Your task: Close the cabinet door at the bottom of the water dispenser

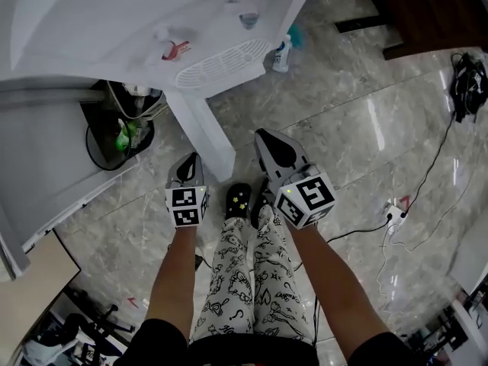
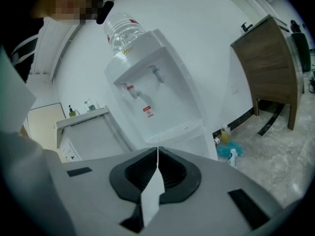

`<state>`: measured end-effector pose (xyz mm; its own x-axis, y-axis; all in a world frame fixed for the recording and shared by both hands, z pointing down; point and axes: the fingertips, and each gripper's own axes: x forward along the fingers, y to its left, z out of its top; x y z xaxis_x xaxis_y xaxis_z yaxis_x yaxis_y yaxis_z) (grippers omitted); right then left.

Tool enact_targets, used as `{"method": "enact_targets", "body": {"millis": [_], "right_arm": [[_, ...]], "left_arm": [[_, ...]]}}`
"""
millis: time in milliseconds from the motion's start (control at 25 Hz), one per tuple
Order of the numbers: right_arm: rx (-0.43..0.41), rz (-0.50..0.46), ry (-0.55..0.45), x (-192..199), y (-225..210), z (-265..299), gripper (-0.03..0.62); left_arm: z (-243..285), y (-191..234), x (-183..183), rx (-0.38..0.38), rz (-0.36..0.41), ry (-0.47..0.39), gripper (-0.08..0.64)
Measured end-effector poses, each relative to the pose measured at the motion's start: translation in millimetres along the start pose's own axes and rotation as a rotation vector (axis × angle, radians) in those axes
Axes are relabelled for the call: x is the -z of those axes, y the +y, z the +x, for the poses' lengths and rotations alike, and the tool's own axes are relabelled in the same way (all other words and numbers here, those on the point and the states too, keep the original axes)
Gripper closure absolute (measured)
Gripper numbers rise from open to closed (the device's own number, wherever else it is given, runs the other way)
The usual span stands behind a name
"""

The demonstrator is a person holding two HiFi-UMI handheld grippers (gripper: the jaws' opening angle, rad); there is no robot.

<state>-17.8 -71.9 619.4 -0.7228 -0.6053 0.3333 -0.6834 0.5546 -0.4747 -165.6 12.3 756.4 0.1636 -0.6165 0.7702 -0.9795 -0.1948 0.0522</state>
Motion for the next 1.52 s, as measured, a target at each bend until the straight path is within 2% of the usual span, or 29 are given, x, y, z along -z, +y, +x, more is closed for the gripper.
{"method": "enact_targets", "body": {"millis": [160, 360, 440, 560, 680, 1000, 1240, 1400, 1520], "right_arm": [[0.064, 0.149, -0.04, 2, -28, -11, 0.575], [0.091, 0.157, -0.053, -3, -50, -22, 0.575], [0.077, 0.192, -0.089, -10, -59, -27, 0.575], [-0.008, 0.218, -0.142, -24, -59, -30, 0.575], [-0.035, 0.232, -0.173, -34, -62, -32, 0.575], [-0.003, 0.289, -0.25, -53, -94, -49, 0.575], [0.039, 0.293, -0.248, -56, -110, -55, 0.575], [0.046, 0.27, -0.237, -56, -109, -54, 0.575], [0.063, 0.239, -0.209, -56, -107, -54, 0.575]], "left_arm": [[30, -48, -23, 0.079, 0.049, 0.007, 0.565], [66, -79, -67, 0.145, 0.125, -0.028, 0.565], [82, -87, -83, 0.155, 0.169, -0.035, 0.565], [106, -92, -108, 0.157, 0.213, -0.046, 0.565], [128, -85, -134, 0.127, 0.2, -0.065, 0.565], [157, -56, -169, 0.055, 0.206, -0.077, 0.565], [160, -38, -165, -0.012, 0.109, -0.062, 0.565], [155, -45, -164, 0.007, 0.108, -0.066, 0.565], [137, -67, -163, 0.069, 0.121, -0.101, 0.565]]}}
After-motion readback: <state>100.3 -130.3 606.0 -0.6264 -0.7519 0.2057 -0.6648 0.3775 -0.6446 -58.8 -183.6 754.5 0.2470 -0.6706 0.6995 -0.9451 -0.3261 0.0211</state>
